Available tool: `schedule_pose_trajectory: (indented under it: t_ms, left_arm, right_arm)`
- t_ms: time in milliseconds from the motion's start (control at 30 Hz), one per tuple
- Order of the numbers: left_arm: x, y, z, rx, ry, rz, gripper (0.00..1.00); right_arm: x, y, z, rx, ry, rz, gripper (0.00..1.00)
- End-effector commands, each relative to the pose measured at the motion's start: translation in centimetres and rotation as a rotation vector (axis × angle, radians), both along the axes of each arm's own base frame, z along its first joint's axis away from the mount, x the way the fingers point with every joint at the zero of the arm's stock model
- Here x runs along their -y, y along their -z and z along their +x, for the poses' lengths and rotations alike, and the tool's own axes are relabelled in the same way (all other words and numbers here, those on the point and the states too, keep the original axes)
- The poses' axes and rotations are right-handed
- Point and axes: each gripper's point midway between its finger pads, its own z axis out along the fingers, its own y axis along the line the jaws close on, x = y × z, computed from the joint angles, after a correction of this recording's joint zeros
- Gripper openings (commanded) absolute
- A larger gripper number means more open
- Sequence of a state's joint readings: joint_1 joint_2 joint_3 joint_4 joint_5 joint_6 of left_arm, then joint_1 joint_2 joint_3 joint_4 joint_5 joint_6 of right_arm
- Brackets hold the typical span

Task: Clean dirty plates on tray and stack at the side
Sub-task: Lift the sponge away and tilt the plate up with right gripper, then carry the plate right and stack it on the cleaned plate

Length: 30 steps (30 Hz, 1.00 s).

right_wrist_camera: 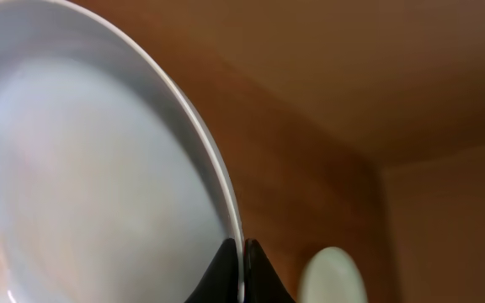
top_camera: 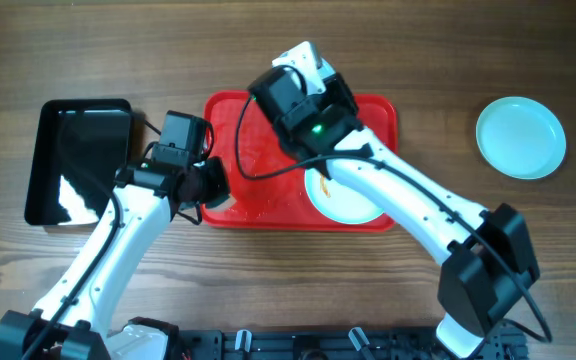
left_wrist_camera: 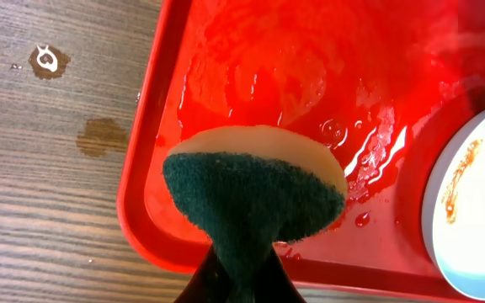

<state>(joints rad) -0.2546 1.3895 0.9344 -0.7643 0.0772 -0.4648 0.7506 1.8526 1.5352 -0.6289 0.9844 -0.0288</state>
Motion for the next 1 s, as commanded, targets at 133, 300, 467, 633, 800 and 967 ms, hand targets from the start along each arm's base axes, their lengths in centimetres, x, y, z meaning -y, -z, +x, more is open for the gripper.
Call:
schedule_pose_trajectory:
  t_ms: [133, 300, 467, 633, 800, 967]
  left_arm:
    - [0.3, -0.4, 0.6, 0.016, 0.015, -0.010, 0.04]
    - [0.3, -0.4, 0.6, 0.016, 0.015, -0.010, 0.04]
    - [0.3, -0.4, 0.6, 0.016, 0.014, -0.011, 0.04]
    - [0.3, -0.4, 0.6, 0.018, 0.012, -0.012, 0.04]
    - [0.4, -0.4, 0.7, 0.020, 0.014, -0.017, 0.04]
    - [0.6, -0.5, 0.7, 0.020, 0.017, -0.027, 0.05]
  right_arm:
    - [0.7, -6.7, -0.7, 0.194, 0.090, -0.253, 0.04]
    - [0.9, -8.6, -0.9, 0.247, 0.141, -0.306, 0.04]
    - [1.3, -9.8, -1.2, 0.271, 0.186, -0.343, 0.04]
    - [1.2, -9.6, -1.1, 0.272, 0.189, -0.346, 0.04]
    - [1.0, -8.6, -1.3, 0.279, 0.186, -0.330, 0.04]
    - [0.5, -7.0, -1.3, 0.257, 0.147, -0.321, 0.04]
